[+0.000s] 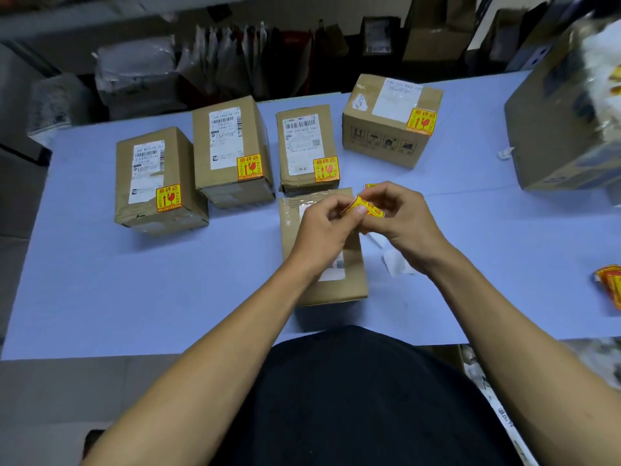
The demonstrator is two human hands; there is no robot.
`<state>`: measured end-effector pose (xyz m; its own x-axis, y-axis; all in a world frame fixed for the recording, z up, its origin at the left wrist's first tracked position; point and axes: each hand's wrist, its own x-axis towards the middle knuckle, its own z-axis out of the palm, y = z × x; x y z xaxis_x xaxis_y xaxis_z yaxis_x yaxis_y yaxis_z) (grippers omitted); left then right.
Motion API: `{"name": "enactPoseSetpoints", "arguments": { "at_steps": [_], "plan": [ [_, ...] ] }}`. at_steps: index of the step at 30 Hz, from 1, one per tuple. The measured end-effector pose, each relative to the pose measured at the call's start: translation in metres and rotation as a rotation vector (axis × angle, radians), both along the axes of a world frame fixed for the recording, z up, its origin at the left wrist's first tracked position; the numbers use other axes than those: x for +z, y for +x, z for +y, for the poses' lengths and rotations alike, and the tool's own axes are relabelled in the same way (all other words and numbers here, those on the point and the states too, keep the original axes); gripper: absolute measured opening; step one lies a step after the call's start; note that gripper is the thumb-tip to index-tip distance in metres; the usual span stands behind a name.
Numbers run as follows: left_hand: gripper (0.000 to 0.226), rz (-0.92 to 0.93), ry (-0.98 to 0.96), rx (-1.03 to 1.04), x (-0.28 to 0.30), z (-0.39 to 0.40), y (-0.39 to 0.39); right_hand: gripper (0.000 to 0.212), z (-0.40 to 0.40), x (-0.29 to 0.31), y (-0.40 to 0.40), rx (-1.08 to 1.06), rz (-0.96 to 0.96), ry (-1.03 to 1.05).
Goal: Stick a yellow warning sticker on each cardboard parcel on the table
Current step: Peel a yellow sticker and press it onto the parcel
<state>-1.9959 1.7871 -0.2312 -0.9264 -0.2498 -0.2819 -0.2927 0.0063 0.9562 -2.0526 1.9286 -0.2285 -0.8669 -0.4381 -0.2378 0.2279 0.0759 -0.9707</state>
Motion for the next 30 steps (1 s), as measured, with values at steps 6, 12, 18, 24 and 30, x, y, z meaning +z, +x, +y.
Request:
{"name": "enactPoseSetpoints", "arguments": {
  "at_steps": [6, 12, 18, 24, 30],
  "plan": [
    [0.006, -0.02, 0.276, 0.16, 0.012, -0.002, 0.012, 0.034, 0.0, 0.01, 0.017, -0.212, -0.313, -0.244],
    [0.004, -0.099, 0.304, 0.037, 0.024, -0.012, 0.021, 0.023, 0.0, 0.02, 0.026, -0.152, -0.19, -0.163],
    [0.008, -0.013, 0.336, -0.017, 0.034, -0.02, 0.022, 0.022, 0.0, 0.038, 0.024, -0.064, -0.371, -0.293],
    [0.01, 0.022, 0.331, -0.055, 0.044, -0.027, 0.023, 0.033, -0.001, 0.044, 0.024, 0.078, -0.367, -0.268],
    [0.014, 0.026, 0.351, -0.092, 0.049, -0.032, 0.021, 0.022, -0.002, 0.046, 0.026, 0.163, -0.352, -0.321]
  ]
}}
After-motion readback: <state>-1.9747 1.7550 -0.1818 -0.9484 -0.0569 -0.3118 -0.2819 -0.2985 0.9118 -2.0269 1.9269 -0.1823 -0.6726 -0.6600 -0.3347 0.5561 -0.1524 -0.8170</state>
